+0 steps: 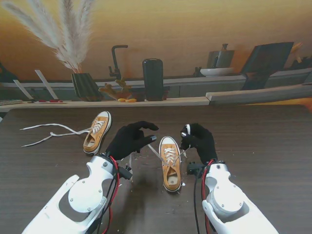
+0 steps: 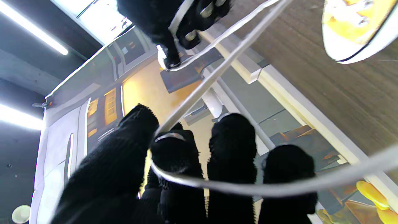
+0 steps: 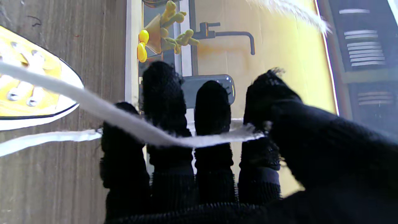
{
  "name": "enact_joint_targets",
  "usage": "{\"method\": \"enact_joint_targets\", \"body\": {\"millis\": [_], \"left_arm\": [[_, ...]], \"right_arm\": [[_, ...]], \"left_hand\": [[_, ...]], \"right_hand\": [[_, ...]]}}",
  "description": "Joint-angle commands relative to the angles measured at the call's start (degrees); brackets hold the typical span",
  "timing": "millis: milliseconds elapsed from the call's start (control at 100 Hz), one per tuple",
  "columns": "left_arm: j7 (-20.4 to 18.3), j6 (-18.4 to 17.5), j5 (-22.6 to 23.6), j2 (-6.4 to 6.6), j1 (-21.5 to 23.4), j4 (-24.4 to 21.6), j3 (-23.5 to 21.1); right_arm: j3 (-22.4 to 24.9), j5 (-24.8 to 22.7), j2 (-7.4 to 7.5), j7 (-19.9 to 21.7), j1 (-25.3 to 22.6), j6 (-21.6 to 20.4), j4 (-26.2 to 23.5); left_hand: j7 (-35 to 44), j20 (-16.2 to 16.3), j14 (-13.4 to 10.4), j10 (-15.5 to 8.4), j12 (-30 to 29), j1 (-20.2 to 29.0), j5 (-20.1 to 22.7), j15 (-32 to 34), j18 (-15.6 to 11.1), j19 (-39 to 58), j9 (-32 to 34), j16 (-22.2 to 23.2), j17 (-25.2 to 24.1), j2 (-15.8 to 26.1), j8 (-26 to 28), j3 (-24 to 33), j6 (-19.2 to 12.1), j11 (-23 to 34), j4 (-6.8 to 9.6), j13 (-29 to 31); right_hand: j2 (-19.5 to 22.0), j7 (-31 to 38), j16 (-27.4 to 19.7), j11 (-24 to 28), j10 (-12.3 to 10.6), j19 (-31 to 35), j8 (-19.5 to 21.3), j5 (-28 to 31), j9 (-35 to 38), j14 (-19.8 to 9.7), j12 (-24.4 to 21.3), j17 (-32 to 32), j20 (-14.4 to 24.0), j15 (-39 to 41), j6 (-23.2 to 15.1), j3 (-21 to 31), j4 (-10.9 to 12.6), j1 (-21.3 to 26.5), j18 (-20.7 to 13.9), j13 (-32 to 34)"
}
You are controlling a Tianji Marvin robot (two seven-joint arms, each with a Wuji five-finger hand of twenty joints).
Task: Tie the shoelaces into a bow on the shoes
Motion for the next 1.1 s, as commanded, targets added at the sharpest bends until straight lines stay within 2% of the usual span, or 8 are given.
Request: {"method": "enact_joint_targets", "body": {"millis": [0, 190, 310, 370, 420, 500, 710, 1090], "left_arm": [[-1.0, 0.5, 0.2, -0.44, -1.5, -2.1, 0.0], [0.0, 1.5, 0.5, -0.87, -4.3, -3.2, 1.2], [0.6, 2.5, 0.6, -1.18, -5.9, -3.4, 1.8], [0.9, 2.8, 0.4, -1.33, -6.8, -3.3, 2.1], [1.0, 2.9, 0.4, -1.41, -7.5, -3.2, 2.3], [1.4, 3.1, 0.3, -1.65, -8.7, -3.0, 3.0], [3.1, 3.8, -0.1, -2.46, -11.6, -2.2, 5.0], [5.8, 2.6, -1.1, -3.61, -14.2, -1.7, 7.5]], "right_arm": [[-0.5, 0.0, -0.04, 1.4, 1.4, -0.5, 0.9], [-2.0, 0.2, 0.00, 3.3, 4.3, -1.9, 4.2], [-2.8, -0.5, 0.43, 5.8, 6.0, -4.5, 6.8], [-3.0, -1.7, 0.67, 6.6, 6.7, -5.6, 8.1], [-3.2, -2.6, 0.92, 7.5, 7.4, -6.8, 9.2], [-3.3, -4.8, 1.54, 9.2, 8.3, -8.0, 10.6], [-3.8, -11.3, 3.67, 14.6, 10.7, -10.4, 12.8], [-7.5, -16.2, 4.08, 15.9, 15.1, -9.8, 16.0]], "left_hand": [[0.7, 1.3, -0.7, -1.2, 1.3, 1.0, -0.8, -0.3, -2.1, 0.1, -0.6, 1.7, -0.8, 1.4, 0.7, -2.1, -1.5, 0.8, -0.85, -0.2], [1.4, 1.5, -0.8, -1.3, 1.7, 2.1, -1.2, -1.2, -2.2, -1.2, -1.4, 1.9, -2.1, 2.5, 1.1, -4.1, -2.3, 0.0, -1.46, -1.2], [2.0, 2.7, -0.7, -1.3, 2.6, 3.9, -1.8, -2.3, -2.3, -2.8, -2.3, 2.5, -3.5, 3.8, 1.1, -7.4, -3.0, -0.9, -1.18, -2.4], [2.0, 2.9, -0.4, -1.1, 2.7, 4.5, -2.2, -2.8, -2.3, -3.4, -3.0, 2.6, -4.5, 4.7, 1.2, -8.4, -3.2, -1.2, -1.96, -3.2], [2.1, 3.0, -0.4, -1.1, 2.8, 5.0, -2.4, -2.9, -2.4, -3.6, -3.3, 2.8, -4.9, 5.3, 1.3, -9.2, -3.4, -1.3, -2.57, -3.7], [2.3, 3.2, -0.4, -1.1, 3.0, 5.2, -2.5, -3.1, -2.4, -3.8, -3.7, 2.9, -5.3, 5.7, 1.4, -9.9, -3.9, -1.5, -2.81, -4.1], [2.7, 3.4, -0.6, -1.2, 3.2, 5.7, -2.7, -3.4, -2.6, -4.4, -4.2, 3.1, -6.2, 6.2, 1.7, -11.1, -4.3, -1.7, -2.97, -4.7], [3.8, 3.8, -0.6, -0.8, 3.4, 6.8, -2.3, -3.6, -2.7, -4.7, -4.3, 3.3, -6.4, 6.2, 2.1, -11.9, -5.1, -1.8, -2.83, -5.0]], "right_hand": [[0.6, 1.1, 1.6, 2.8, -1.0, 4.6, 1.6, 2.3, 1.5, -1.0, 3.1, 1.8, 4.3, 5.6, -2.7, 0.7, -1.0, 2.0, 0.5, 2.3], [6.9, -2.1, 2.5, 8.2, -2.4, 12.6, 0.2, 1.0, 2.2, -1.1, 9.5, 4.4, 9.7, 16.5, -1.6, -2.4, -1.3, 0.1, -0.2, 1.8], [10.8, -6.1, 2.7, 11.2, -3.9, 15.1, -5.2, -2.2, 1.8, -1.3, 13.8, 3.0, 11.9, 20.6, 0.6, -4.6, -1.8, -4.1, -1.0, 0.3], [10.0, -8.8, 2.7, 12.2, -4.2, 15.9, -7.1, -2.4, 1.3, -1.8, 15.7, 2.5, 12.8, 21.8, 1.8, -3.2, -1.8, -10.0, -1.6, -0.6], [10.7, -14.2, 2.5, 12.9, -4.9, 16.7, -5.0, -1.6, 0.8, -2.4, 17.7, 2.8, 13.3, 23.0, 2.8, -3.2, -0.9, -14.1, -2.1, -1.0], [8.5, -22.0, 2.9, 14.3, -6.0, 18.4, 2.1, -1.2, -0.6, -3.7, 19.9, 3.6, 13.7, 24.3, 4.3, -5.1, 5.5, -17.0, -3.7, -2.0], [0.5, -24.0, 3.1, 16.1, -8.2, 19.4, 3.4, -3.7, -2.1, -6.1, 21.9, 5.3, 13.1, 25.2, 5.0, -5.1, 4.4, -18.6, -6.1, -2.8], [0.2, -22.4, 2.7, 16.4, -8.5, 19.0, 4.2, -0.6, -0.4, -6.1, 22.4, 6.2, 12.4, 24.5, 3.9, -3.6, 5.0, -14.2, -5.8, -1.8]]}}
